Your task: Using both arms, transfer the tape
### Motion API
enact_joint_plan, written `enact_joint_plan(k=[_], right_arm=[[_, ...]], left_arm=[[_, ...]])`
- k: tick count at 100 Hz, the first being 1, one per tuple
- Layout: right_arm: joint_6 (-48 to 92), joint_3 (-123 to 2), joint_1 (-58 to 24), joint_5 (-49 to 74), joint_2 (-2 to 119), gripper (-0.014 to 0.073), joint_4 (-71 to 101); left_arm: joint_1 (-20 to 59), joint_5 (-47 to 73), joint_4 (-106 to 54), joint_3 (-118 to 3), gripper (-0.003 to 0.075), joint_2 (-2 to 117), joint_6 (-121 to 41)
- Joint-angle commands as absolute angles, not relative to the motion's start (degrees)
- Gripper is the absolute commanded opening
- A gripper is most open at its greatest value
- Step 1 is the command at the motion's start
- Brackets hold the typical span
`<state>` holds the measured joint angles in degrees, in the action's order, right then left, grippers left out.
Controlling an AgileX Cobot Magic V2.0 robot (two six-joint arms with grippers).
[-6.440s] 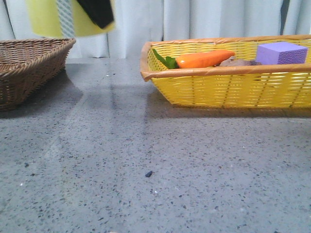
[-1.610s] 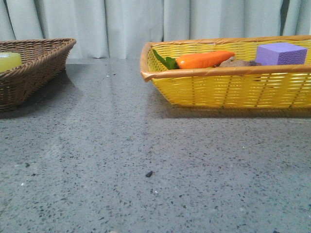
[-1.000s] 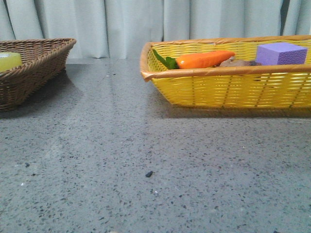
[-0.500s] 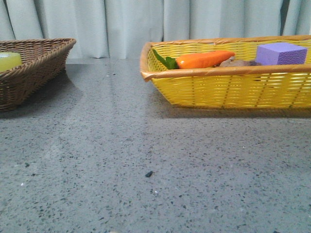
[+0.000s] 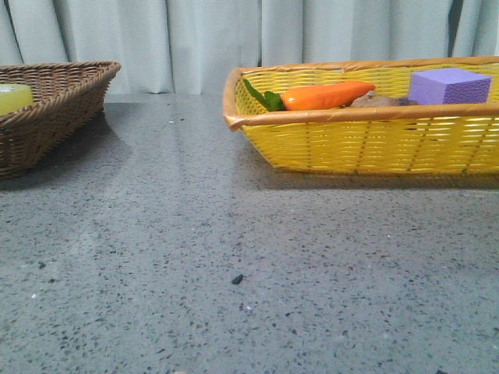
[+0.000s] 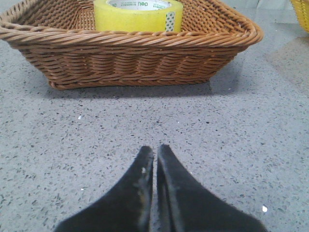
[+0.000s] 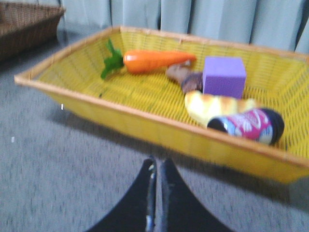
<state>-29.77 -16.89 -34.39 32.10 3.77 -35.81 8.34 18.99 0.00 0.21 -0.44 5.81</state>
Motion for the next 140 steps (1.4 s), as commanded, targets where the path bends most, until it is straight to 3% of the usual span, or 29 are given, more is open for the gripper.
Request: enact_joint_plan(k=[1,17,28,37,74,105,140], right_arm=[[-27.07,-16.92,-28.56,16.81,4.24,-0.0067,-34.51],[-8.30,-13.35,-16.19,-2.64,4.24,-0.0067,-14.74],[-6.32,-10.63,-9.79,-13.47,4.08,-0.0067,-11.37],[-5.85,-8.74,-6.30,-15.25,3.70,-0.0067,-10.82],[2.88,1.74,1.60,-13.14,-0.16,-0.0067,4.65],[2.88,1.78,3.52,10.34,-1.75,-0.0067,4.48],[2.88,1.78,3.52,18.03,-1.75,-0.0067,4.48]], left_arm=[[8.27,16.25,0.00,0.70,-0.0020,-2.03,6.33],[8.27,16.25,0.00,0.70,-0.0020,-2.03,6.33],[8.27,16.25,0.00,0.70,-0.0020,-2.03,6.33],[8.27,16.25,0.00,0.70,-0.0020,-2.03,6.33],[8.27,16.25,0.00,0.70,-0.0020,-2.03,6.33],[8.27,16.25,0.00,0.70,-0.0020,-2.03,6.33],[8.27,16.25,0.00,0.70,-0.0020,-2.03,6.33]])
